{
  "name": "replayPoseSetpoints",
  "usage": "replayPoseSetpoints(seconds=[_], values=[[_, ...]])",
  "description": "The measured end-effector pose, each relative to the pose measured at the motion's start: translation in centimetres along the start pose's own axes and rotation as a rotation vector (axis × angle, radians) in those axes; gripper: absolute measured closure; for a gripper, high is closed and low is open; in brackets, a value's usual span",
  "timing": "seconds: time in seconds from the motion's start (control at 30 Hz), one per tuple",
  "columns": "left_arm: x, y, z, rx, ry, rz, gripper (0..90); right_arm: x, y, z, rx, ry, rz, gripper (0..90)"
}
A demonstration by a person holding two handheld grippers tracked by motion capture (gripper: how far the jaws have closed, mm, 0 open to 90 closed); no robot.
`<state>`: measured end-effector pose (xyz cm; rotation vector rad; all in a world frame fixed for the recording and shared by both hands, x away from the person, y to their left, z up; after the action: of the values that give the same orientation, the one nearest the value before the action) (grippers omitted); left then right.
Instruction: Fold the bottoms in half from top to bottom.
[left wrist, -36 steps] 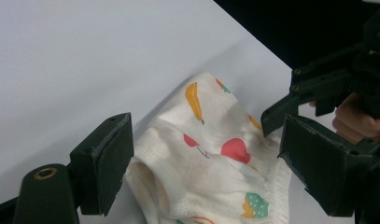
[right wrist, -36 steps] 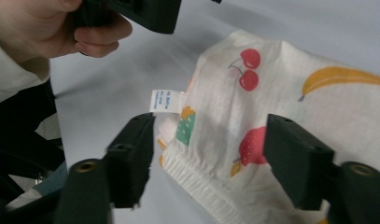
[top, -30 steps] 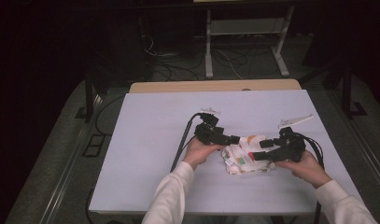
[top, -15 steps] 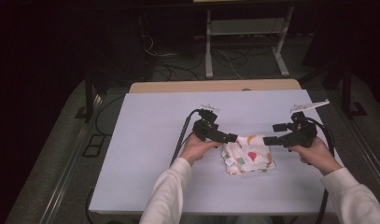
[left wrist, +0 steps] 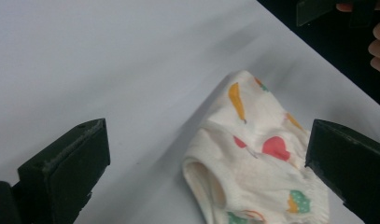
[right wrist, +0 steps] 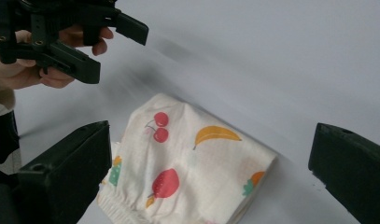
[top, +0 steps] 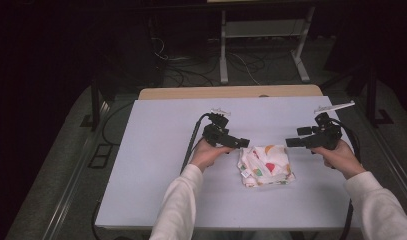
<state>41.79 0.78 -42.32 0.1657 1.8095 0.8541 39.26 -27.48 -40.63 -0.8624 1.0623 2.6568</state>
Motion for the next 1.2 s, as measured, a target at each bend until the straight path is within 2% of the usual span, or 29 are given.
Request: replayPoseSetpoints(seconds=[0.07,0.3,0.53,0.77,1.2], values=[[0.3,-0.1,0.2,-0.015,-0.011,0.019,0.0,0.0,-0.2,-0.4,0.006,-0.001,0.003,0.0],[0.6,-1.0,0.3,0.002,-0.02,0.03,0.0,-0.1,-0.7,-1.2,0.017,-0.002,-0.002,0.0],[0.8,-1.6,0.7,0.015,0.01,0.013,0.0,-0.2,-1.5,-2.1,0.026,-0.01,0.004,0.0],[1.2,-2.2,0.9,0.033,0.012,0.025,0.0,-0.1,-2.4,-2.7,0.036,-0.016,0.017,0.0],[1.5,-3.4,1.1,0.059,0.059,0.002,0.0,0.5,-3.9,-4.1,0.072,-0.036,0.041,0.0]])
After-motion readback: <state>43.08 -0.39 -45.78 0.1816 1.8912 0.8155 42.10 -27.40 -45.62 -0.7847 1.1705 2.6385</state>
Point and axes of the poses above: each handheld gripper's, and its own axes: y roughly backward along the jaws, x roughly out of its underside, z roughly to its left, the point moved 4 cm from there along -y, roughly forward along the jaws, and after that the axes turned 15 degrees about -y, right-handed, at the moved point
